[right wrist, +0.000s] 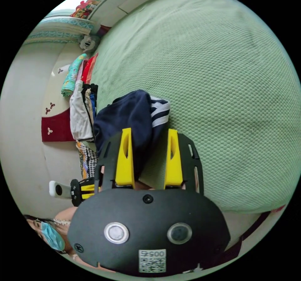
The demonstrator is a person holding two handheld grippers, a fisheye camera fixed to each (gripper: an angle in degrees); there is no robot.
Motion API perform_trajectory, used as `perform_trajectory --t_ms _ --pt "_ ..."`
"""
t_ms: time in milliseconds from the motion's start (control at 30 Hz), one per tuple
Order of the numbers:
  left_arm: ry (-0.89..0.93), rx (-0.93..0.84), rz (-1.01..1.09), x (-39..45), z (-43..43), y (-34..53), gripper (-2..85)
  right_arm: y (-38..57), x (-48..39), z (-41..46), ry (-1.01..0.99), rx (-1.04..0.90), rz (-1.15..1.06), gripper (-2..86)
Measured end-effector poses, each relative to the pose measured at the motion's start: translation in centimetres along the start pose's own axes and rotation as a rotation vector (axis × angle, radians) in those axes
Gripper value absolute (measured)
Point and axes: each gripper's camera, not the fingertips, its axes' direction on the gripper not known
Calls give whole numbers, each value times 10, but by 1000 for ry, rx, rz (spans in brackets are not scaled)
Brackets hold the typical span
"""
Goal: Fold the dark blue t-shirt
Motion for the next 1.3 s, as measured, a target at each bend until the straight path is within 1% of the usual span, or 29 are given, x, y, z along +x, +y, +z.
perform_trajectory --t_ms 33,100,200,300,433,633,700,767,900,1033,1167,1200,1267,1300 --pt "-4 14 -16 0 -2 4 46 -1 0 1 -13 9 0 111" --pt "-16 24 -17 2 -4 10 46 -2 -1 0 -38 53 -9 60" --pt "-16 35 -19 8 -2 14 44 0 -9 -7 -2 82 -49 13" --pt "40 33 -5 17 2 14 43 6 -16 -19 44 88 -94 4" --pt "103 50 45 40 5 11 42 17 -17 -39 100 88 -75 3" --pt "197 94 89 50 -4 11 41 39 -27 -79 309 90 24 3" --pt "203 116 78 43 -13 16 41 40 -51 -86 404 90 44 3" --pt "214 139 38 26 -26 27 40 36 -80 -83 472 77 18 3" --pt "184 173 -34 -6 -51 55 39 14 -169 -49 624 30 -114 3" --pt "69 187 -162 -51 -78 98 38 -13 -237 2 706 -19 -210 5" --pt "-44 128 -341 -103 -84 147 39 -52 -284 86 644 -103 -233 23" --pt "-46 111 -364 -111 -83 154 39 -61 -291 113 614 -124 -242 33" --pt "-42 52 -431 -135 -83 176 40 -71 -296 144 562 -161 -232 47" --pt "-42 50 -441 -138 -85 181 40 -75 -299 155 529 -177 -218 56"
